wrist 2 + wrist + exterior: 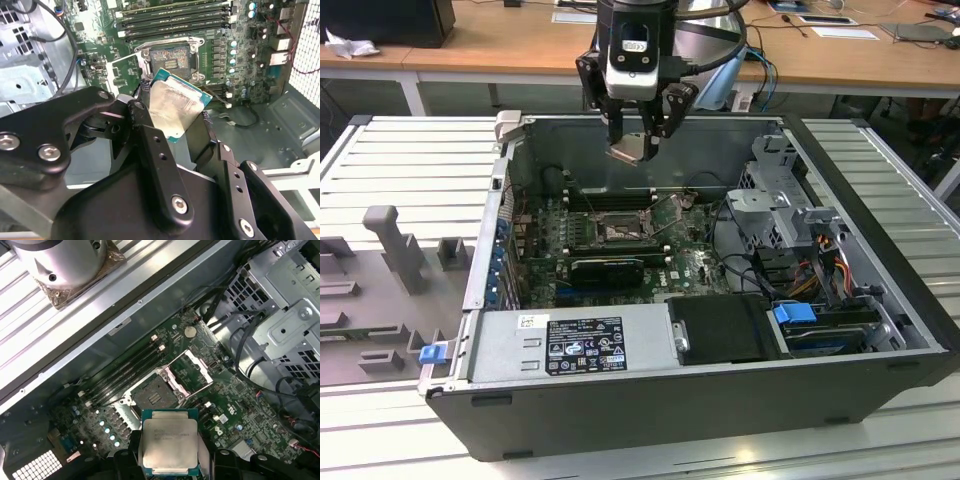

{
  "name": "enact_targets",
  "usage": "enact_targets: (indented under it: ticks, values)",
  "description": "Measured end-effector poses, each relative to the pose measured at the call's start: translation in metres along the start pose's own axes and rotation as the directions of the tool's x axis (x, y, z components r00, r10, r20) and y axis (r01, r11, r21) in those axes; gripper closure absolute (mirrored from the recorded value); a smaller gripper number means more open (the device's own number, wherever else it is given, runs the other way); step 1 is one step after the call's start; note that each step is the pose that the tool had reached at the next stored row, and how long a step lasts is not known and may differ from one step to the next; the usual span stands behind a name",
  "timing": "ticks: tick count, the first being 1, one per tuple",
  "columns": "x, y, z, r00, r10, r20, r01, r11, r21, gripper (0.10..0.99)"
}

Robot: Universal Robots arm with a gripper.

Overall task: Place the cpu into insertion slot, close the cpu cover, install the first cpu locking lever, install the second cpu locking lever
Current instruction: 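Place the cpu into insertion slot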

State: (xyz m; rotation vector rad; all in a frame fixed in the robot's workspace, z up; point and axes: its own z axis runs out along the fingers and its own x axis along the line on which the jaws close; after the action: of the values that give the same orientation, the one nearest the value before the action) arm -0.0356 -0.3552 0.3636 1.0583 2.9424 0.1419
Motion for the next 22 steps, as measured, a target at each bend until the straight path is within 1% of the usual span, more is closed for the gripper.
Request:
enact_targets:
  ticks: [5, 7, 9, 16, 22]
  values:
    - [0.0000, 0.0000, 0.0003, 0.9974, 0.071, 0.0063, -0.071, 0.9974, -0.002, 0.557]
    - [0.0000, 0.0000, 0.0003, 0.9956, 0.093, 0.0083, -0.093, 0.9957, -0.002, 0.557]
    - [0.0000, 0.0000, 0.0008, 0.9921, 0.125, 0.0110, -0.125, 0.9921, -0.003, 0.557]
    - [-0.0001, -0.0005, 0.0056, 0.9912, 0.132, 0.0117, -0.132, 0.9913, -0.003, 0.557]
    - [-0.0001, -0.0005, 0.0062, 0.9891, 0.147, 0.0129, -0.147, 0.9891, -0.004, 0.557]
